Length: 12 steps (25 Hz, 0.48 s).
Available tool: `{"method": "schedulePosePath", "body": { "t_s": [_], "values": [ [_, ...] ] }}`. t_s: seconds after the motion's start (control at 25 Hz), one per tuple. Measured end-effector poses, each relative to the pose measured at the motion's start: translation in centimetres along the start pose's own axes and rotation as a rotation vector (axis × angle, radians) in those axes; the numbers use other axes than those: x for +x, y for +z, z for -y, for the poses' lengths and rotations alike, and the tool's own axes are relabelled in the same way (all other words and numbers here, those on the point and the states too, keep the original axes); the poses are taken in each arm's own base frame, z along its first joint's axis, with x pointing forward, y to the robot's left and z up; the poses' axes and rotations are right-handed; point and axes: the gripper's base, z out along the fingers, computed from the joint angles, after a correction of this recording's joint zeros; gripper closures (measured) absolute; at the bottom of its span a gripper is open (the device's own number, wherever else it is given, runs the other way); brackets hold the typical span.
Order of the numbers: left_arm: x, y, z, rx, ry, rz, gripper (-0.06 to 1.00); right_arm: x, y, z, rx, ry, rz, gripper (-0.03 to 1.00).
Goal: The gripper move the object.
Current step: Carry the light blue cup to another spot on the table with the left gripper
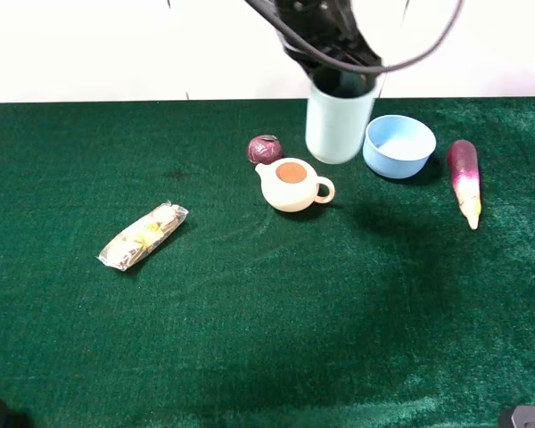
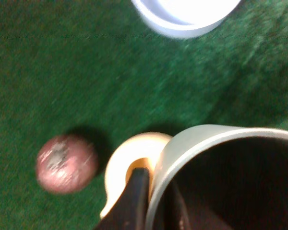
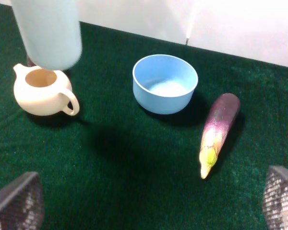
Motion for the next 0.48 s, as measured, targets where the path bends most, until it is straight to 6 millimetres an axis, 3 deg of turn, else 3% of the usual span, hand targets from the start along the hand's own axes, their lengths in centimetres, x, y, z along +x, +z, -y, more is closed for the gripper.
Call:
{"method": "schedulePosePath", "body": {
  "t_s": [0.24,0.48],
  "values": [
    [1.4,-0.4,-3.2,-0.015,-0.087,-0.097,0.88,0.0,0.0,0.0,0.000,0.000,0.000,0.27],
    [2.6,-2.8,-6.1,-0.041,-0.165,-0.143,0.88,0.0,0.0,0.0,0.000,0.000,0.000,0.27]
  ]
}}
